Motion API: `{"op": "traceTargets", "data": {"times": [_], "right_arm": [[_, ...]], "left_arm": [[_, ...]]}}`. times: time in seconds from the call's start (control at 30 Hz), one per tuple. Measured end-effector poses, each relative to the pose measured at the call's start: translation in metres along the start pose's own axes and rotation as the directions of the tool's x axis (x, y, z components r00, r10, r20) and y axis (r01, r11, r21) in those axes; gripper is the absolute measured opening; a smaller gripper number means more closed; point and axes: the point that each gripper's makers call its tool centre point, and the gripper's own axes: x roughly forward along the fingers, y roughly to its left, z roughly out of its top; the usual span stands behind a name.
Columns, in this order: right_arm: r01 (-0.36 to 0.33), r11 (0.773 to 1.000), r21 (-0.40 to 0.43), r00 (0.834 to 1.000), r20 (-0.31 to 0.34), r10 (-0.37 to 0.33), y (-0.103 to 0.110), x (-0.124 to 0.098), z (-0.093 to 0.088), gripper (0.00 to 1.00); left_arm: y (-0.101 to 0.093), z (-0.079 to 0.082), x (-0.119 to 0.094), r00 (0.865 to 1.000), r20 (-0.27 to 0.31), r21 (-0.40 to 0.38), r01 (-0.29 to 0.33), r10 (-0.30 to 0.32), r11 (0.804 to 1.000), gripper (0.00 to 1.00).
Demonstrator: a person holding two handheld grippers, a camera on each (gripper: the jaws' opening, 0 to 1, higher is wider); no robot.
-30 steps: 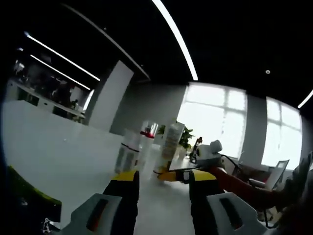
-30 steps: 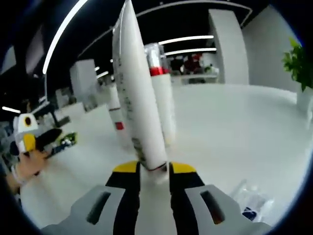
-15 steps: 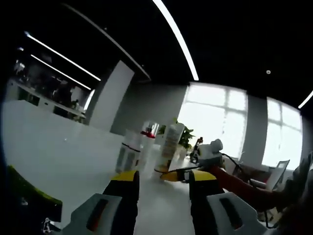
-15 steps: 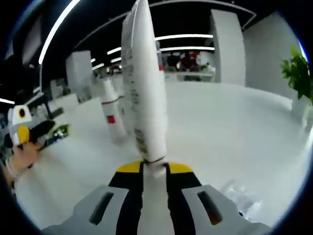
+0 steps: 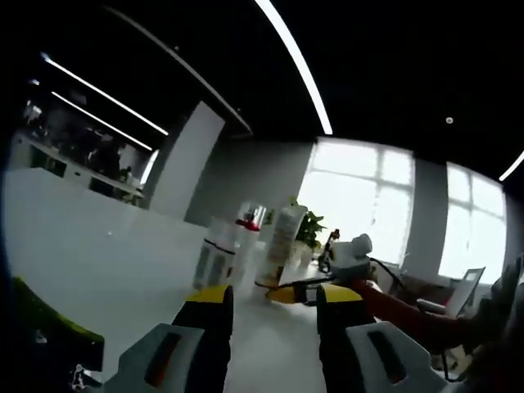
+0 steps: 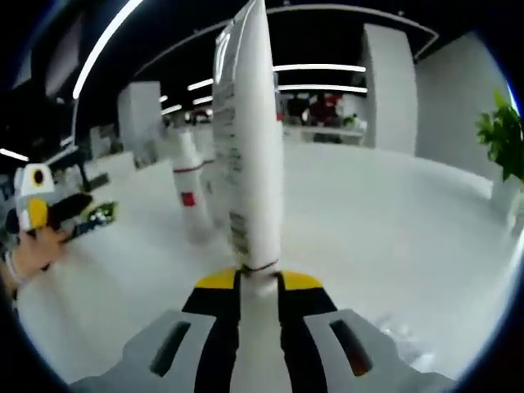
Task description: Arrange the skincare products in the storage area until every visible bottle or jar stands upright without overlapping.
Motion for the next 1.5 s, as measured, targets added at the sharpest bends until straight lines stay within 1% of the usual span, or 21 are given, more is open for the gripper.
{"op": "traceTargets", "data": {"times": [0.23, 0.43, 0.57, 0.73, 0.83, 0.87, 0.9, 0.93, 0.97, 1.0, 1.03, 1.07, 1.1, 1.13, 1.2, 1.27, 1.33, 1.4, 1.43, 1.47, 1.5], "right_arm": [[-0.031, 0.999, -0.014, 0.999, 0.031, 0.031, 0.008, 0.011, 0.003, 0.15], [-0.039, 0.999, -0.008, 0.999, 0.025, 0.039, 0.009, 0.012, 0.002, 0.14], [-0.018, 1.0, 0.014, 1.0, 0.019, 0.018, -0.002, 0.009, 0.004, 0.11], [0.028, 0.997, 0.068, 0.998, 0.056, -0.032, -0.017, 0.004, 0.008, 0.03], [0.01, 0.997, 0.076, 0.998, 0.065, -0.015, -0.012, 0.004, 0.01, 0.04], [-0.008, 0.997, 0.073, 0.997, 0.071, 0.003, -0.008, 0.005, 0.013, 0.08], [-0.05, 0.995, 0.086, 0.994, 0.104, 0.041, 0.0, 0.007, 0.018, 0.14], [-0.078, 0.99, 0.114, 0.991, 0.117, 0.065, 0.007, 0.006, 0.019, 0.22], [-0.096, 0.988, 0.122, 0.989, 0.119, 0.082, 0.011, 0.006, 0.019, 0.32], [-0.095, 0.989, 0.113, 0.99, 0.113, 0.082, 0.011, 0.008, 0.018, 0.38], [-0.081, 0.991, 0.103, 0.99, 0.121, 0.069, 0.013, 0.01, 0.02, 0.42], [-0.042, 0.996, 0.081, 0.986, 0.162, 0.029, 0.01, 0.012, 0.028, 0.44], [-0.036, 0.997, 0.071, 0.985, 0.171, 0.023, 0.011, 0.013, 0.03, 0.44], [-0.021, 0.999, 0.031, 0.983, 0.183, 0.015, 0.014, 0.016, 0.034, 0.43], [0.033, 0.999, -0.042, 0.984, 0.178, -0.025, 0.014, 0.024, 0.04, 0.46], [0.074, 0.996, -0.044, 0.982, 0.176, -0.065, 0.012, 0.033, 0.041, 0.46], [0.084, 0.994, -0.063, 0.98, 0.183, -0.071, 0.012, 0.04, 0.04, 0.46], [0.102, 0.992, -0.076, 0.98, 0.176, -0.088, 0.01, 0.041, 0.036, 0.4], [0.133, 0.986, -0.102, 0.979, 0.166, -0.115, 0.005, 0.039, 0.033, 0.32], [0.155, 0.983, -0.094, 0.977, 0.164, -0.139, 0.002, 0.036, 0.032, 0.31], [0.124, 0.989, -0.075, 0.978, 0.176, -0.11, 0.004, 0.036, 0.035, 0.3]], "left_arm": [[-0.001, 0.0, -0.001, 1.0, 0.001, 0.0, 0.001, -0.001, 1.0, 0.41], [0.002, 0.001, 0.0, 1.0, 0.001, -0.001, -0.001, 0.001, 1.0, 0.41], [0.003, 0.001, 0.0, 1.0, 0.0, 0.001, -0.001, 0.001, 1.0, 0.41], [0.004, 0.002, 0.0, 1.0, 0.0, 0.0, -0.002, 0.002, 1.0, 0.41], [0.005, 0.002, 0.001, 1.0, 0.0, 0.001, -0.002, 0.002, 1.0, 0.41], [0.005, 0.002, 0.001, 1.0, 0.0, 0.001, -0.002, 0.002, 1.0, 0.41], [0.004, 0.002, 0.0, 1.0, 0.0, 0.002, -0.002, 0.002, 1.0, 0.41], [0.004, 0.002, 0.0, 1.0, 0.0, 0.001, -0.002, 0.002, 1.0, 0.41], [0.004, 0.002, 0.0, 1.0, 0.0, 0.001, -0.002, 0.002, 1.0, 0.41], [0.004, 0.002, 0.0, 1.0, 0.0, 0.001, -0.002, 0.002, 1.0, 0.41], [0.003, 0.002, 0.0, 1.0, 0.001, 0.002, -0.002, 0.002, 1.0, 0.41], [0.003, 0.002, 0.0, 1.0, 0.001, 0.001, -0.002, 0.002, 1.0, 0.41], [0.004, 0.002, 0.0, 1.0, 0.001, 0.0, -0.002, 0.002, 1.0, 0.41], [0.004, 0.002, 0.001, 1.0, 0.001, 0.001, -0.002, 0.002, 1.0, 0.41], [0.004, 0.002, 0.001, 1.0, 0.0, 0.003, -0.003, 0.003, 1.0, 0.41], [0.003, 0.001, 0.0, 1.0, 0.001, 0.003, -0.003, 0.003, 1.0, 0.41], [0.005, 0.002, 0.001, 1.0, 0.001, 0.003, -0.005, 0.005, 1.0, 0.41], [0.005, 0.002, 0.001, 1.0, 0.002, 0.004, -0.006, 0.006, 1.0, 0.41], [0.005, 0.003, 0.001, 1.0, 0.003, 0.002, -0.006, 0.006, 1.0, 0.41], [0.005, 0.003, 0.001, 1.0, 0.004, 0.001, -0.006, 0.006, 1.0, 0.41], [0.004, 0.003, 0.001, 1.0, 0.005, 0.001, -0.006, 0.006, 1.0, 0.41]]}}
